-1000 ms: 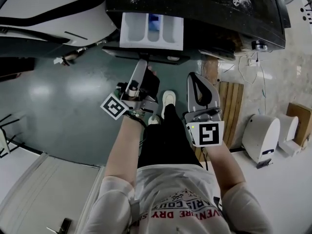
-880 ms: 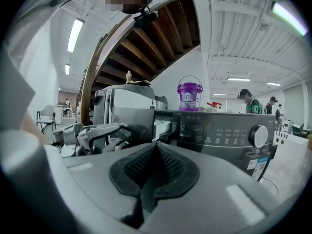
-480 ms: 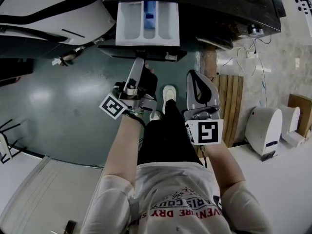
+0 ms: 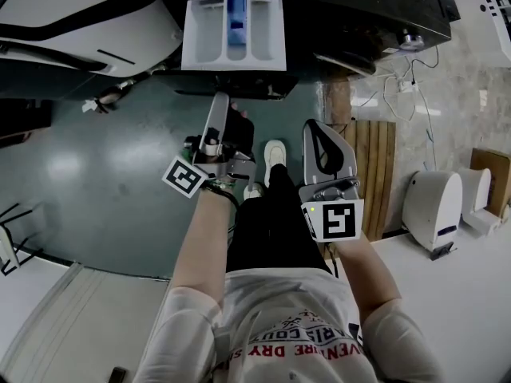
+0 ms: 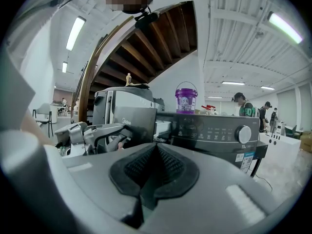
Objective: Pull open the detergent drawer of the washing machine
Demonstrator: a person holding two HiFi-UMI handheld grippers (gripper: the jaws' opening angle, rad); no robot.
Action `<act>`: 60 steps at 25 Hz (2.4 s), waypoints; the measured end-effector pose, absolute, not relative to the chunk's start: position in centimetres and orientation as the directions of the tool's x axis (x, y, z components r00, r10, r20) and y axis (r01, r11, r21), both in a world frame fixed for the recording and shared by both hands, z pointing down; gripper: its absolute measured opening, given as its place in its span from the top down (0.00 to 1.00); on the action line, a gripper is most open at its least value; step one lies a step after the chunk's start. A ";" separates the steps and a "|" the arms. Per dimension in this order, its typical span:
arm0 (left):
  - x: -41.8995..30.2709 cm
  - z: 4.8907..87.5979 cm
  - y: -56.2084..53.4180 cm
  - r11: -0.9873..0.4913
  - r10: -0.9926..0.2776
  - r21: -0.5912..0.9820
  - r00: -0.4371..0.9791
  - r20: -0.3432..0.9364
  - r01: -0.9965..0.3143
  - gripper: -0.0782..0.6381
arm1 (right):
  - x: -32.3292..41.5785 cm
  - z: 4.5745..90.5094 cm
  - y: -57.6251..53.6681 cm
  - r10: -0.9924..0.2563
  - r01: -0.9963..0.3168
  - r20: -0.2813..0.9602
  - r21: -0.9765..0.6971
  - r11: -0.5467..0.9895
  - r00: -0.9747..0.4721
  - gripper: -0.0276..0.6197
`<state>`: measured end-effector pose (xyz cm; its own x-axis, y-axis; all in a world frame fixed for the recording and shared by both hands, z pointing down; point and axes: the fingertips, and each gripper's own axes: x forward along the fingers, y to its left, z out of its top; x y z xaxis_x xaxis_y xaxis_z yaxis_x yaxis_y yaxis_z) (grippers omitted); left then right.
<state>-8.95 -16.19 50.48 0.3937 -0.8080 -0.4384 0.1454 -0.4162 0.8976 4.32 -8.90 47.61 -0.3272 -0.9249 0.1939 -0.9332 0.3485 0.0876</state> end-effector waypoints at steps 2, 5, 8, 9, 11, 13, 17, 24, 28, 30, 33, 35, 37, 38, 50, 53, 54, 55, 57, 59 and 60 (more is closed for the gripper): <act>-9.0 50.5 -16.1 -0.413 -0.811 0.898 0.389 -0.438 0.149 0.74 | 4.5 47.9 -9.0 -0.922 -0.928 0.201 0.109 0.356 -0.331 0.95; -8.9 50.5 -16.2 -0.407 -0.813 0.900 0.389 -0.434 0.154 0.74 | 4.4 48.1 -8.9 -0.920 -0.926 0.205 0.115 0.361 -0.333 0.95; -8.9 50.6 -16.2 -0.407 -0.810 0.900 0.395 -0.434 0.155 0.74 | 3.8 47.6 -9.0 -0.924 -0.934 0.190 0.076 0.350 -0.331 0.95; -8.9 50.6 -16.2 -0.408 -0.809 0.900 0.396 -0.435 0.155 0.74 | 3.6 47.4 -9.1 -0.926 -0.936 0.186 0.063 0.346 -0.329 0.95; -8.8 50.6 -16.2 -0.408 -0.808 0.900 0.396 -0.435 0.156 0.74 | 3.5 47.4 -9.1 -0.926 -0.937 0.188 0.055 0.344 -0.329 0.95; -8.8 50.7 -16.2 -0.400 -0.811 0.904 0.402 -0.426 0.151 0.74 | 3.5 47.6 -9.0 -0.925 -0.937 0.191 0.061 0.345 -0.328 0.95; -8.7 52.0 -16.2 -0.329 -0.840 0.938 0.419 -0.345 0.112 0.70 | 4.0 48.1 -8.8 -0.922 -0.928 0.200 0.108 0.356 -0.331 0.95; -8.8 51.8 -14.8 -0.296 -0.837 0.952 0.457 -0.301 0.085 0.63 | 3.5 47.4 -8.3 -0.921 -0.929 0.200 0.091 0.357 -0.335 0.95; -9.3 51.4 -13.2 -0.265 -0.844 0.963 0.473 -0.253 0.041 0.67 | 2.3 45.9 -8.0 -0.921 -0.931 0.182 0.057 0.360 -0.345 0.95; -9.7 51.6 -12.3 -0.220 -0.853 0.975 0.487 -0.188 -0.010 0.75 | 1.9 44.9 -7.9 -0.922 -0.931 0.166 0.050 0.363 -0.350 0.95; -10.0 50.8 -10.7 -0.197 -0.840 0.975 0.531 -0.111 -0.108 0.89 | 1.8 43.4 -7.4 -0.920 -0.928 0.162 0.052 0.370 -0.358 0.95; -10.0 49.5 -10.2 -0.220 -0.823 0.964 0.559 -0.101 -0.149 0.89 | 1.9 42.4 -7.2 -0.916 -0.923 0.162 0.063 0.380 -0.366 0.95; -10.2 47.9 -10.2 -0.230 -0.823 0.959 0.559 -0.101 -0.164 0.89 | 2.1 41.5 -7.3 -0.915 -0.920 0.158 0.072 0.386 -0.371 0.95; -10.3 47.1 -10.3 -0.229 -0.827 0.959 0.552 -0.101 -0.167 0.89 | 2.2 41.1 -7.3 -0.915 -0.920 0.158 0.074 0.385 -0.371 0.95; -8.6 35.9 -7.6 -0.520 -0.746 0.561 0.662 0.068 -0.644 0.89 | 1.8 33.8 -5.9 -0.899 -0.900 0.129 0.077 0.430 -0.418 0.95; -8.8 33.4 -6.7 -0.566 -0.748 0.449 0.660 0.073 -0.691 0.89 | 1.8 32.9 -5.0 -0.883 -0.890 0.153 0.044 0.454 -0.443 0.95; -9.0 32.4 -6.4 -0.578 -0.750 0.410 0.658 0.074 -0.705 0.89 | 1.8 32.5 -4.7 -0.880 -0.887 0.156 0.046 0.459 -0.448 0.95; -9.1 31.4 -6.2 -0.589 -0.752 0.367 0.655 0.077 -0.720 0.89 | 1.9 32.1 -4.3 -0.878 -0.883 0.156 0.054 0.465 -0.453 0.95; -9.4 29.3 -5.6 -0.612 -0.754 0.271 0.651 0.082 -0.743 0.89 | 1.9 30.8 -3.6 -0.871 -0.873 0.151 0.079 0.482 -0.467 0.95; -9.5 27.5 -5.0 -0.636 -0.751 0.194 0.657 0.071 -0.747 0.89 | 1.6 29.0 -3.1 -0.865 -0.862 0.130 0.102 0.497 -0.484 0.95; -9.5 26.6 -4.7 -0.647 -0.745 0.170 0.664 0.065 -0.743 0.89 | 1.3 28.0 -2.9 -0.862 -0.856 0.116 0.110 0.505 -0.494 0.95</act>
<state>-9.50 -4.68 26.61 0.6640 -0.7449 0.0647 -0.7429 -0.6475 0.1700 1.34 -2.85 28.05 -0.4936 -0.8619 0.1163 -0.8560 0.5051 0.1099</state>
